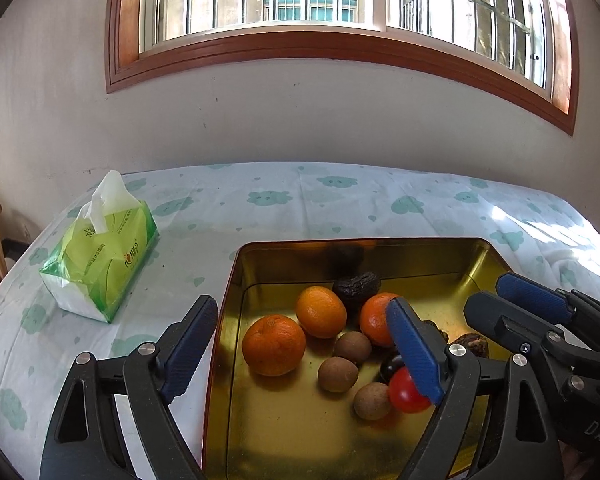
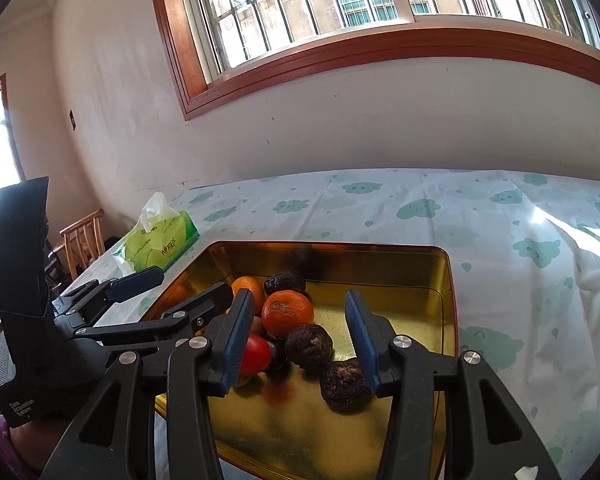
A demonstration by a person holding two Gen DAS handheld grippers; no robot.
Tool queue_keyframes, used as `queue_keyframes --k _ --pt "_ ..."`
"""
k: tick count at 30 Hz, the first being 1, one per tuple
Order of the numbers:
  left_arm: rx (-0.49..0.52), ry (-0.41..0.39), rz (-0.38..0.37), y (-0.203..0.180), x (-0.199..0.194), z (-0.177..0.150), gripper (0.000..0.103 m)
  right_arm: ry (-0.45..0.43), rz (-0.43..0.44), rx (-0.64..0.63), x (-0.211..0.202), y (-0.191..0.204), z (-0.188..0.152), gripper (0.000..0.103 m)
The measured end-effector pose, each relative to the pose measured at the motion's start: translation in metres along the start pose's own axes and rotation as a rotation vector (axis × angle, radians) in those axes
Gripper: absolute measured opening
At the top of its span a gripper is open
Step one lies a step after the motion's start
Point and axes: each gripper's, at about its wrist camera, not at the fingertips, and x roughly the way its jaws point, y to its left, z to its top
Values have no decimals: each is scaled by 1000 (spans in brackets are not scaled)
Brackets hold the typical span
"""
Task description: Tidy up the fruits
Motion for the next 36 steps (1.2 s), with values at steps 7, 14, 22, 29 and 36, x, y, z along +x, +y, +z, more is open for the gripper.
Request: queue_keyframes --k 7,14,22,29,36 --pt "-9 4 22 1 -13 0 88 -37 -26 7 -19 3 -1 53" --pt "-6 -37 36 5 -43 -3 88 -74 -74 -22 -44 14 -6 62" --pt "-2 -87 45 7 -87 -8 91 -112 -98 -39 -78 30 -12 70" --pt "15 -140 43 3 -133 -18 99 -148 -123 -43 -110 46 -21 84" --pt "-2 -165 39 6 -171 -27 101 -166 -127 -64 -137 63 -33 89"
